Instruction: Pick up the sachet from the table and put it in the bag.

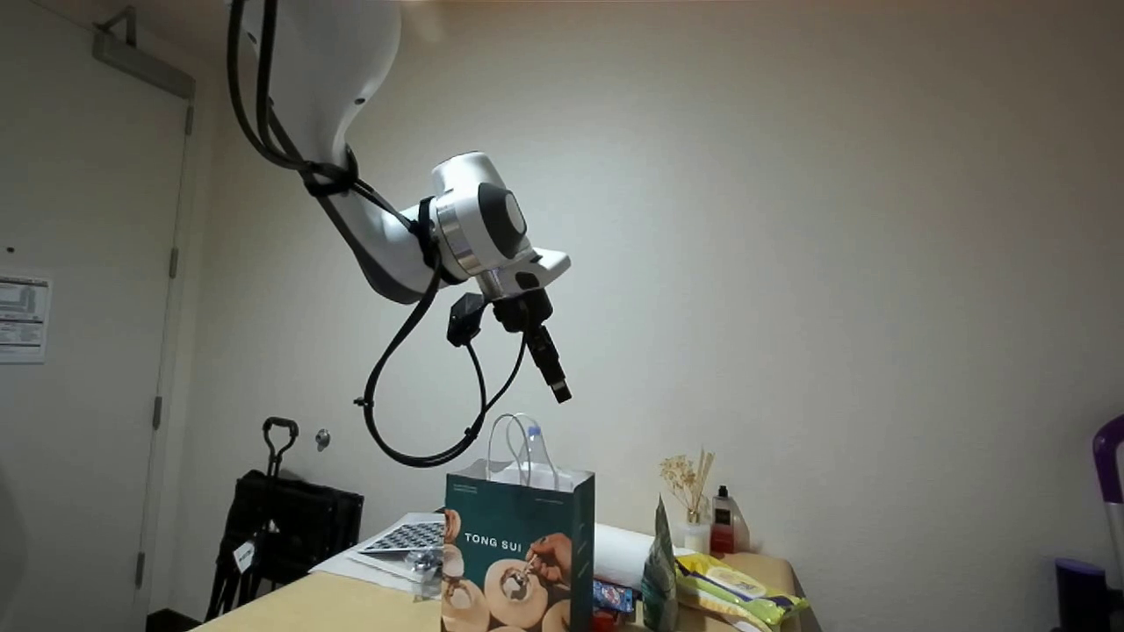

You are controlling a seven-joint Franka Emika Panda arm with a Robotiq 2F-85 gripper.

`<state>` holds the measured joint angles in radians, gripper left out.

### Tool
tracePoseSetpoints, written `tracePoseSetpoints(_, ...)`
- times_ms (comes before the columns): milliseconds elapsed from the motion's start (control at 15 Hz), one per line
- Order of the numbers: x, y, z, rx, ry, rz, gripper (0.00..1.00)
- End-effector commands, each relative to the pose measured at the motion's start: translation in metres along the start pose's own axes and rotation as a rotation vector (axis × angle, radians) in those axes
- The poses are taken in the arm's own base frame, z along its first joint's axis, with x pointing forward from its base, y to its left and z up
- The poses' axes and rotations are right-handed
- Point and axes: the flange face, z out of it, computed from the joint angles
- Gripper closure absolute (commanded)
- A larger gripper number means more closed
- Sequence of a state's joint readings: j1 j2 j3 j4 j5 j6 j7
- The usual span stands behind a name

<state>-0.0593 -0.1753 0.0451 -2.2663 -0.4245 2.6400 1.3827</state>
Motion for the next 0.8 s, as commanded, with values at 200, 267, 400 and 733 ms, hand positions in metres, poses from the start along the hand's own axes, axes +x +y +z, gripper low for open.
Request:
tracePoseSetpoints(200, 0.009, 0.002, -0.04, 0.061, 0.09, -0.019, 0.0)
tracePoseSetpoints(267, 0.01, 0.0, -0.047, 0.067, 0.12, -0.022, 0.0)
tracePoseSetpoints(400, 0.012, -0.005, -0.04, 0.053, 0.096, -0.034, 0.0)
tracePoseSetpoints(733, 0.014, -0.006, -0.053, 0.067, 0.128, -0.036, 0.0)
